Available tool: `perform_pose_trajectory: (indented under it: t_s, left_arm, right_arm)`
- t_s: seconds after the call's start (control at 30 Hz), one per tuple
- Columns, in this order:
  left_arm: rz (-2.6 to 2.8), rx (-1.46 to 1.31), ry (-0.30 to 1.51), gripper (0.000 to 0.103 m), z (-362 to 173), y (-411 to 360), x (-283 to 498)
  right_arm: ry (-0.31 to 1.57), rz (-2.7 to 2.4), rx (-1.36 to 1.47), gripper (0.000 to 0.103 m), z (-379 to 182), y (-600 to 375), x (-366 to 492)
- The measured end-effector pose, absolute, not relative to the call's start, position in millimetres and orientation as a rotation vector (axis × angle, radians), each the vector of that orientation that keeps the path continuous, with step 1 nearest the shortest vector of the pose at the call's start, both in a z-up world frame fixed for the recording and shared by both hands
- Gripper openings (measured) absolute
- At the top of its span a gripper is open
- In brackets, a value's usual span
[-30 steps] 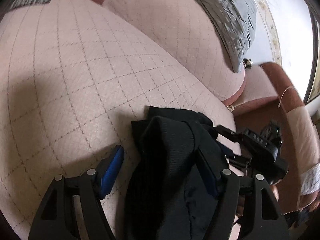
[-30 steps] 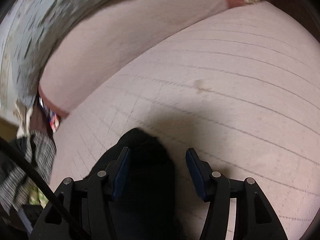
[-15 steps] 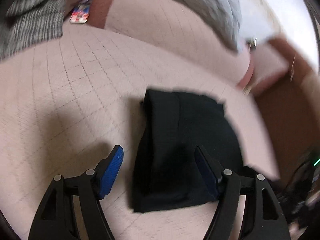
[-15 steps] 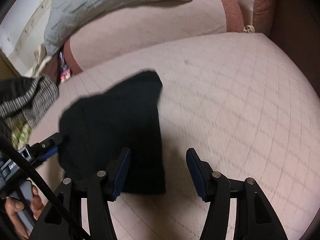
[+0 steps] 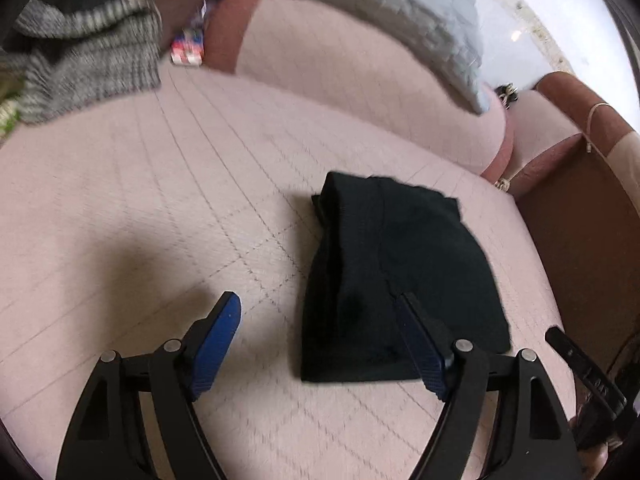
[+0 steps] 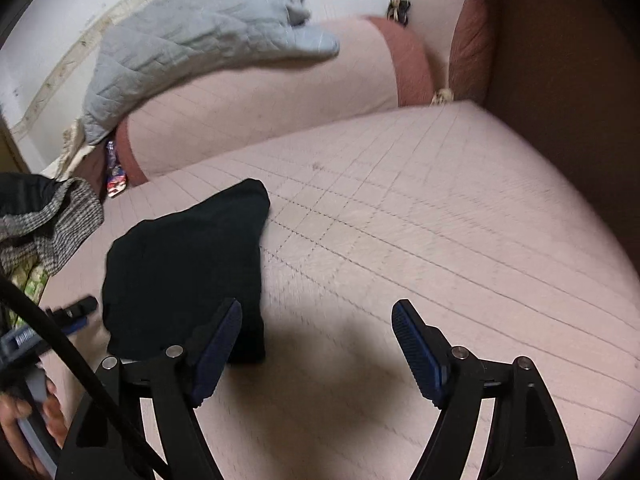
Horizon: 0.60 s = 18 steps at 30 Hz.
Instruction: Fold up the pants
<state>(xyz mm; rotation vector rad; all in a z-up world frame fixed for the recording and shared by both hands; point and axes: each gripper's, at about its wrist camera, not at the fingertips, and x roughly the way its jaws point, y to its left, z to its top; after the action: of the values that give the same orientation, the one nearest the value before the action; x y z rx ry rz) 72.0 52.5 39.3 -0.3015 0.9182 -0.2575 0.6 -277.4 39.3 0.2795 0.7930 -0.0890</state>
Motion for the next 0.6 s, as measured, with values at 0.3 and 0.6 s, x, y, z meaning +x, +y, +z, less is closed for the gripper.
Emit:
perform_pose_trajectory:
  t_s: [0.3,0.6]
  left_arm:
    - [-0.078,-0.121,0.648,0.087,72,37,-45]
    - [-0.082,-0.035,0.325,0.103,108,29,-130]
  right_arm:
    - [0.797,-0.034,0.292,0.082,21,-250,-75]
    - [0.749,-0.022,0.177,0.082,20,-217,-110]
